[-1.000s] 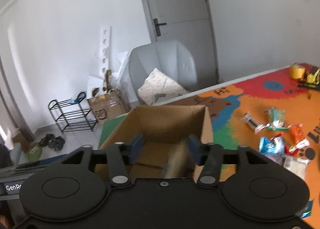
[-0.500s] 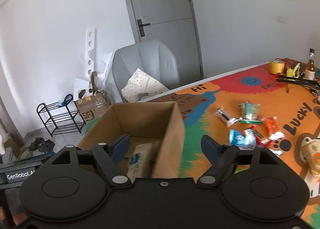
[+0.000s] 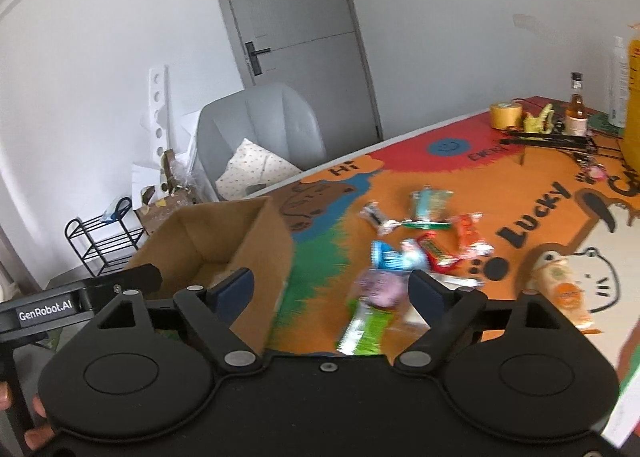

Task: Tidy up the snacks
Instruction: 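Withdraw both tools from the box back over the snack pile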

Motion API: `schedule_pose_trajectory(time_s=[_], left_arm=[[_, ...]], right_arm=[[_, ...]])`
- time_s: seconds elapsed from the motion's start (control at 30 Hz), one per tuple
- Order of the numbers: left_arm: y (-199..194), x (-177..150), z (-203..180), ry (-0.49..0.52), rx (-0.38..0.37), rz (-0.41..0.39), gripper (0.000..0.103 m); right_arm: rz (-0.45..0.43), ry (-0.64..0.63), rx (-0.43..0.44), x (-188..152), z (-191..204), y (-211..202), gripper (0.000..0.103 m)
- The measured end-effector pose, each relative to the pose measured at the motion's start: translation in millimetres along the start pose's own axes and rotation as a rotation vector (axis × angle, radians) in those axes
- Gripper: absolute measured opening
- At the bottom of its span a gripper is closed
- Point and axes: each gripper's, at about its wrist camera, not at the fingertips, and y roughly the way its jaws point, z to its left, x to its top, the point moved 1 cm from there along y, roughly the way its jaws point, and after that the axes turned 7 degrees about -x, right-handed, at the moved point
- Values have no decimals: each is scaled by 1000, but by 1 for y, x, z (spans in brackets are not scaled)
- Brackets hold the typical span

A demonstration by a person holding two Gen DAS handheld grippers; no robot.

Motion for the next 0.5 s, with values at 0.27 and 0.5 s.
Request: schedule_pose_trajectory(time_s=[0.27,0.5], left_arm=[[6,-8,-49,48,-3,-1,102],[12,-17,-71,41,20,-12,102]], right_arm=[[17,33,29,2,-48,-7,86],[35,27,47,-1,-79,-4,86]])
